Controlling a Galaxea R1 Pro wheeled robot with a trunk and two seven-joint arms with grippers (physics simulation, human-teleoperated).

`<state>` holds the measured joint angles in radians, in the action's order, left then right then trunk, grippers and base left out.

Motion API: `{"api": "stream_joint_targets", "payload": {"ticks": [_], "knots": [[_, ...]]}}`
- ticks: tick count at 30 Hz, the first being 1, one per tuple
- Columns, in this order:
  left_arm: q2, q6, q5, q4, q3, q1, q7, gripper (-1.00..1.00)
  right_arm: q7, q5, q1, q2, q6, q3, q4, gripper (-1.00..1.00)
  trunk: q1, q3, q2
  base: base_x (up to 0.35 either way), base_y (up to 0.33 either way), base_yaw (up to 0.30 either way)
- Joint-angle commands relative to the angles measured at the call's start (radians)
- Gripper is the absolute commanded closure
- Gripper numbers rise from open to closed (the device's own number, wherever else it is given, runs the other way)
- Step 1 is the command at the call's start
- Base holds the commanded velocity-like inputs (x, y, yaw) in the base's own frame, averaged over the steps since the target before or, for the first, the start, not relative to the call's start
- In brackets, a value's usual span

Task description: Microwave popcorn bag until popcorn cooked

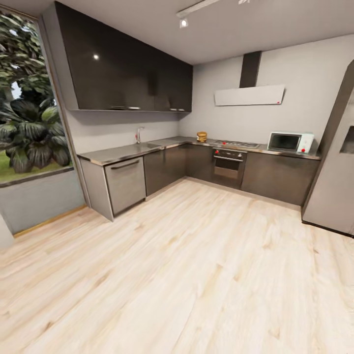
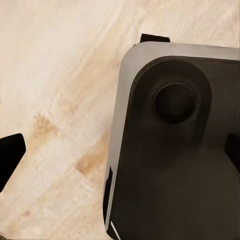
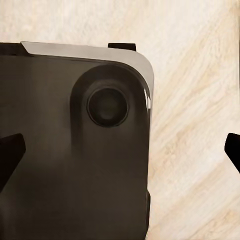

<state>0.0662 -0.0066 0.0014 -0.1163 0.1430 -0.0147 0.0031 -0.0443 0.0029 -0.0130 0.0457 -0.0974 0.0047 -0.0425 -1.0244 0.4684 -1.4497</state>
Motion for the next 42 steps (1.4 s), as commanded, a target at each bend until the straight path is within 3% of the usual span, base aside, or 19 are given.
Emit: {"api": "stream_joint_targets", "payload": {"ticks": [1, 42], "knots": [[0.000, -0.001, 0.000, -0.002, 0.004, -0.001, 0.000, -1.00, -0.003, 0.000, -0.001, 0.000, -0.004, 0.000, 0.001, -1.00, -0.001, 0.001, 0.000, 0.337, 0.000, -0.276], [0.000, -0.001, 0.000, -0.002, 0.004, -0.001, 0.000, -1.00, -0.003, 0.002, -0.001, 0.000, -0.004, 0.001, 0.001, -1.00, -0.001, 0.006, 0.000, 0.338, 0.000, -0.277]]}}
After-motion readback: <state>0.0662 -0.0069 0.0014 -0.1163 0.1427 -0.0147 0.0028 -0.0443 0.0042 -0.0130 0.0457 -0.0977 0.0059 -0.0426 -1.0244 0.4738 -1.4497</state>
